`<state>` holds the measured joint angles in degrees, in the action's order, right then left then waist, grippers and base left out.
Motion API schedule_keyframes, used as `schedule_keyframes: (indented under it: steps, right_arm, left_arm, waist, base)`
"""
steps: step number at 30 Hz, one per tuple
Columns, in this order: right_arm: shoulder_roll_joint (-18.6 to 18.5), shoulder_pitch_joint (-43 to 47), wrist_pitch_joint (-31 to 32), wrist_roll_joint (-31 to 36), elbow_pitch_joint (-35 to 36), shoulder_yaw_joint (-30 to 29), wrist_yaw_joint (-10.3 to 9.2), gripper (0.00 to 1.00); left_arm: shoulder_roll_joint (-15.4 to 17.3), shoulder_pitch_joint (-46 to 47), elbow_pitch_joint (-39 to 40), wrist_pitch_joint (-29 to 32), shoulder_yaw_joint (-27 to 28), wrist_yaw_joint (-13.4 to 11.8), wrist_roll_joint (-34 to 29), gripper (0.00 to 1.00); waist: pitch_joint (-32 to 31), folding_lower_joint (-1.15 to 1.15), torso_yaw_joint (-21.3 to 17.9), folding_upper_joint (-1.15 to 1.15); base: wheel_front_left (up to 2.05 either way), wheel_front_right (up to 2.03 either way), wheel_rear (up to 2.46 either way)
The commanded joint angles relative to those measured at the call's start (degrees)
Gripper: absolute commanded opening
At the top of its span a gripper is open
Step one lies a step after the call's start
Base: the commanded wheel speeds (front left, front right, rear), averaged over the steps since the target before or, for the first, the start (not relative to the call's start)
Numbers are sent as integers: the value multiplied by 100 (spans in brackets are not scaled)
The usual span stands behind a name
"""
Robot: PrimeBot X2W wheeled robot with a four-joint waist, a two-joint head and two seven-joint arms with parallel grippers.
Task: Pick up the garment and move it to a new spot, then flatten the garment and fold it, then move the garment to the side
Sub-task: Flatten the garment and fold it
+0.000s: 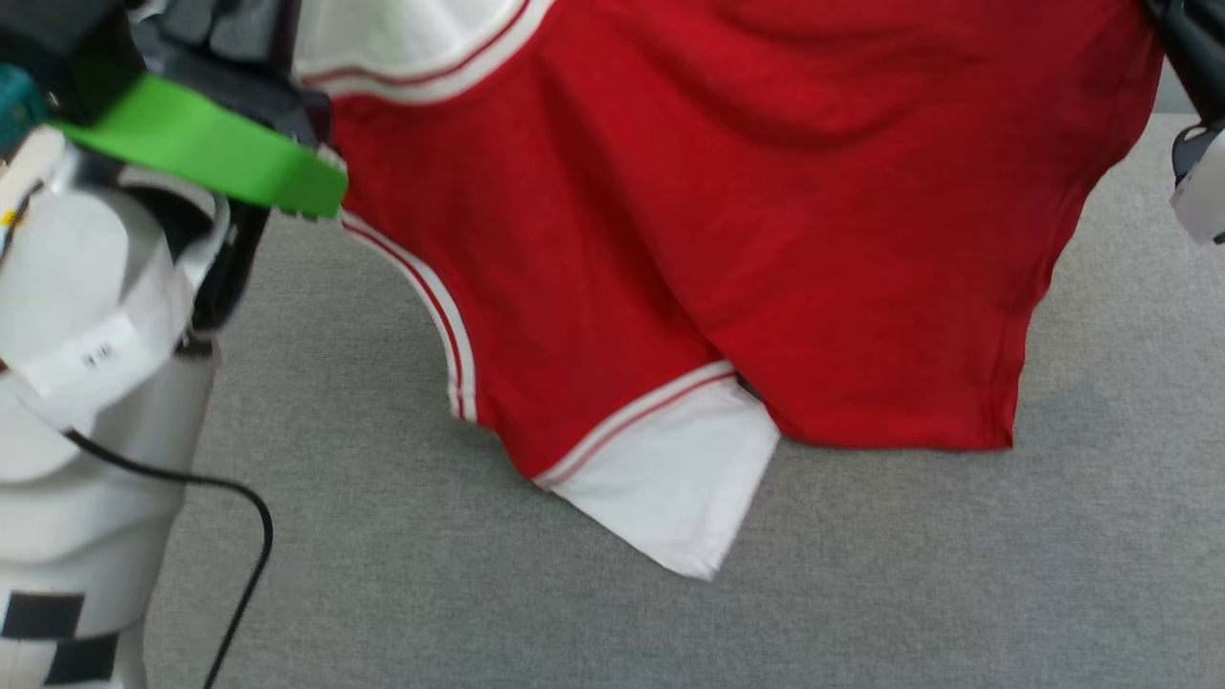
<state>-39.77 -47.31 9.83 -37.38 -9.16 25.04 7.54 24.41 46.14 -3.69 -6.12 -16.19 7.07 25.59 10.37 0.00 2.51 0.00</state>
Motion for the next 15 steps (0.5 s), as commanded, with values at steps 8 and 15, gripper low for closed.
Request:
schedule_keyframes:
  steps: [8, 15]
  right_arm:
    - [368, -557, 211, 430, 194, -585, -5, 0]
    - [635, -1778, 466, 716, -199, -892, -5, 0]
  left_arm:
    - [172, 1539, -561, 199, -524, 39, 262, 0]
    - [426, 3259, -1206, 309, -1098, 41, 493, 0]
  waist:
    - [520, 0, -176, 0]
    - [1380, 0, -322, 0]
  base:
    - [0, 0, 0]
    - [0, 0, 0]
